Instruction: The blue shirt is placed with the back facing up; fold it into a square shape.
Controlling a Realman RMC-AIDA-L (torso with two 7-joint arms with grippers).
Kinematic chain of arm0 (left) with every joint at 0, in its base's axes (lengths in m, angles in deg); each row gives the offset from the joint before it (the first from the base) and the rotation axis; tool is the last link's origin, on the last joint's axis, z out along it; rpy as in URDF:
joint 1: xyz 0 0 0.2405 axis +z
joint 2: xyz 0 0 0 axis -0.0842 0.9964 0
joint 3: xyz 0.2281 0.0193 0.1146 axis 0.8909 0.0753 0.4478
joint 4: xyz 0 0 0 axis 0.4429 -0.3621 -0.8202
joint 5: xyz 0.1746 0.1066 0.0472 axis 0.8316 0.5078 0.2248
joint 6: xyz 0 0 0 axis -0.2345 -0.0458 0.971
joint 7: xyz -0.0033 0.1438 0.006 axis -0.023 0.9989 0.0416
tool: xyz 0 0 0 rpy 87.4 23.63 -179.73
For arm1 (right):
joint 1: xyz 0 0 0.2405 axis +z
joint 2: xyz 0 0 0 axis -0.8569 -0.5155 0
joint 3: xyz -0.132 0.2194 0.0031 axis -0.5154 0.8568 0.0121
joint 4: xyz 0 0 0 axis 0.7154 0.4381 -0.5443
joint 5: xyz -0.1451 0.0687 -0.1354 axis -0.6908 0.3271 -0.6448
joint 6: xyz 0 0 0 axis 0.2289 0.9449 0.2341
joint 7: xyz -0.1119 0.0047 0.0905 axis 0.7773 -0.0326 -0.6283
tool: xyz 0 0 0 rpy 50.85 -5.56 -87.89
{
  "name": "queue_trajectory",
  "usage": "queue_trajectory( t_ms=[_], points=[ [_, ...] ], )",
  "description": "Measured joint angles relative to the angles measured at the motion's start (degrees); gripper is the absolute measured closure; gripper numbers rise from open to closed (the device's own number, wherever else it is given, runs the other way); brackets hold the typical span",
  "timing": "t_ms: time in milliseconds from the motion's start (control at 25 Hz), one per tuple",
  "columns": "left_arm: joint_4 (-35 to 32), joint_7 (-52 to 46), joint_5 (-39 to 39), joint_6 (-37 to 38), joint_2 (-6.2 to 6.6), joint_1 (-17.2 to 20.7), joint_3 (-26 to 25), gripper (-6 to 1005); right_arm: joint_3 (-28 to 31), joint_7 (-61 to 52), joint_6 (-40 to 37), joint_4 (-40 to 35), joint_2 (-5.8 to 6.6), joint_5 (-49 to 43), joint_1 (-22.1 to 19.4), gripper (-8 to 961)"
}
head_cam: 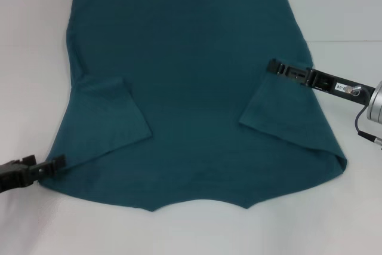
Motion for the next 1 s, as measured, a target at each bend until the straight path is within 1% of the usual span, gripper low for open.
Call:
queue_trajectory(
  t_ms=[560,880,1000],
  points=[
    [0.0,0.0,3.5,1.7,0.07,0.0,0.3,50,0.4,-0.1,-1.1,0.0,0.06,0.2,-0.1,7],
    [-0.6,0.0,4.5,5.8,0.31,-0.3,0.3,50,0.4,-0.1,-1.5,0.0,0.32,0.4,-0.1,7],
    [-1.0,0.0,5.0,8.6,0.56,-0.7,0.3,50,0.4,-0.2,-1.5,0.0,0.40,0.4,-0.2,6]
  ],
)
